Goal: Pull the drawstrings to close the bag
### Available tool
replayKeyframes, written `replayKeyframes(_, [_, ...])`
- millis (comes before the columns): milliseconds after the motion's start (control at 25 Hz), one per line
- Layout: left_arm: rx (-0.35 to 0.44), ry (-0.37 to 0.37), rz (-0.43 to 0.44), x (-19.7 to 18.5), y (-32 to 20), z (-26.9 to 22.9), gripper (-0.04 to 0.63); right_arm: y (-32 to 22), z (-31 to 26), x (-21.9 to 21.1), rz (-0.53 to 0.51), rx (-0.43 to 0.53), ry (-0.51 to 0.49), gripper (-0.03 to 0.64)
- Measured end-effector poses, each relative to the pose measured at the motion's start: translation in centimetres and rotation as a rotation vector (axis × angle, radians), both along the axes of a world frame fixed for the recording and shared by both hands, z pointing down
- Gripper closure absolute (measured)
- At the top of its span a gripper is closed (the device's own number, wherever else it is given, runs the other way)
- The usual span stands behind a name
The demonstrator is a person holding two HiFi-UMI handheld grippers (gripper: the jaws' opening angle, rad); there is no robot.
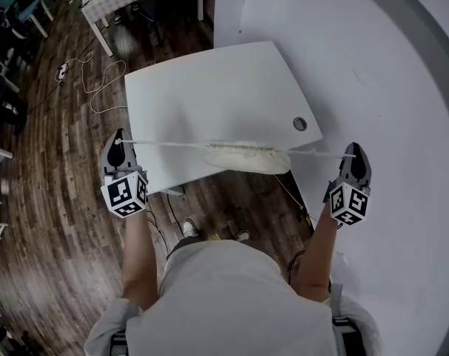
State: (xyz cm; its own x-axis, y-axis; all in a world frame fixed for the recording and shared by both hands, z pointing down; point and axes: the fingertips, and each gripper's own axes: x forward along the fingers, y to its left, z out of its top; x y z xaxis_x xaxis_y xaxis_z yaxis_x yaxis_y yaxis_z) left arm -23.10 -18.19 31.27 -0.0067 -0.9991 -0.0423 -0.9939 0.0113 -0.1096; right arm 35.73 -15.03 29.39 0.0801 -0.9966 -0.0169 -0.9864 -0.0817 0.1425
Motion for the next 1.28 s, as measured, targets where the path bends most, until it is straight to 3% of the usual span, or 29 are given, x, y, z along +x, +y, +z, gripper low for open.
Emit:
replayKeyframes(600, [-0.006,-0.018,-0.017,-0.9,0.6,0.4,0.577,-0.3,0.1,0.6,-0.002,-0.019,0.025,0.577])
replayKeyframes(920, [0.005,0.085,-0.03,-1.6,0.4,0.4,0.578,-0.1,0.2,1.5,0.013,-0.025,0.002,0.577])
replayKeyframes(1280, [-0.001,0.129,-0.038,-2.1,0.6,1.8,0.578,0.0,1.2,1.9,0.013,-0.032,-0.009,0.577])
